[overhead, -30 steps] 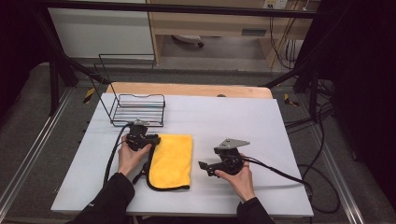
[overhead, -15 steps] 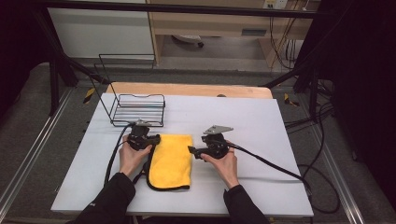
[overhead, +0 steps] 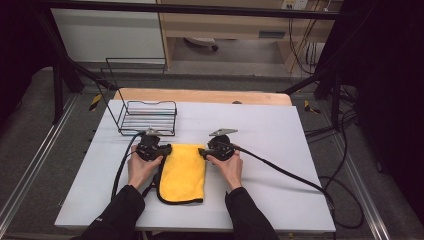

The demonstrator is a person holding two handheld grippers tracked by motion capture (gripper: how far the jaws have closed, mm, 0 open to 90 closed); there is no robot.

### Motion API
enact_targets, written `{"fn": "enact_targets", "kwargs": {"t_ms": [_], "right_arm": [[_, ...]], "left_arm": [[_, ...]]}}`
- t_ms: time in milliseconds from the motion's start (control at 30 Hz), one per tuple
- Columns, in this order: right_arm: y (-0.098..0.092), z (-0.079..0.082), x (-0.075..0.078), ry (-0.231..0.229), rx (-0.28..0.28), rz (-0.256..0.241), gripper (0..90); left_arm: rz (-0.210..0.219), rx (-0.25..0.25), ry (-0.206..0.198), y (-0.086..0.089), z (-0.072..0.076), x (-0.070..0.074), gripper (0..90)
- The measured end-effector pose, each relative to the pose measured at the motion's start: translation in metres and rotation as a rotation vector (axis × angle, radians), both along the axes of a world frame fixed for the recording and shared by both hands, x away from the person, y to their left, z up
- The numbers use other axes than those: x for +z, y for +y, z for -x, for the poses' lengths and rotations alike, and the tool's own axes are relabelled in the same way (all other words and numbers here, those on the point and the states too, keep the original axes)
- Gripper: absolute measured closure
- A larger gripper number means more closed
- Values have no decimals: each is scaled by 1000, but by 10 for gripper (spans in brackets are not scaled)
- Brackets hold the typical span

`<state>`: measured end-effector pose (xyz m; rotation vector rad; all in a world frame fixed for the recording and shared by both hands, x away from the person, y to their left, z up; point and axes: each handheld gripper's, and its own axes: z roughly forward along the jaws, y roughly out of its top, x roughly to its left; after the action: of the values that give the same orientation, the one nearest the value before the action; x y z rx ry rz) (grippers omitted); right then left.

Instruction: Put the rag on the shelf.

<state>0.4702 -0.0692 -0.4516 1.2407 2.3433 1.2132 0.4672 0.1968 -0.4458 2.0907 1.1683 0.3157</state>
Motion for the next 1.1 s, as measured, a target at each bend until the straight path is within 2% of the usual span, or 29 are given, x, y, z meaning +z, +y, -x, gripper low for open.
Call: {"fn": "enact_targets", "kwargs": {"t_ms": [100,167,367,500,633,833,1100], "right_arm": [[1,0,-2,16,5,-7,584],[2,0,-4,48,1,-21,632],[4,3,-6,26,-7,-24,640],[4,3,-6,32,-6,-23,659],[5,4,-6,52,-13,-43,736],[5,4,-6,73,-27,-61,796],[4,3,-3,100,-41,-78,828]], "left_arm": [[-7,-7,-6,0,0,0,744],[-12,-10,-11,0,0,0,741],[-22,-8,-18,-1,1,0,730],[-21,-13,-22,-1,1,0,727],[-10,-12,-16,0,0,-1,727],[5,0,-8,0,0,-1,748],[11,-1,-13,1,1,1,790]]}}
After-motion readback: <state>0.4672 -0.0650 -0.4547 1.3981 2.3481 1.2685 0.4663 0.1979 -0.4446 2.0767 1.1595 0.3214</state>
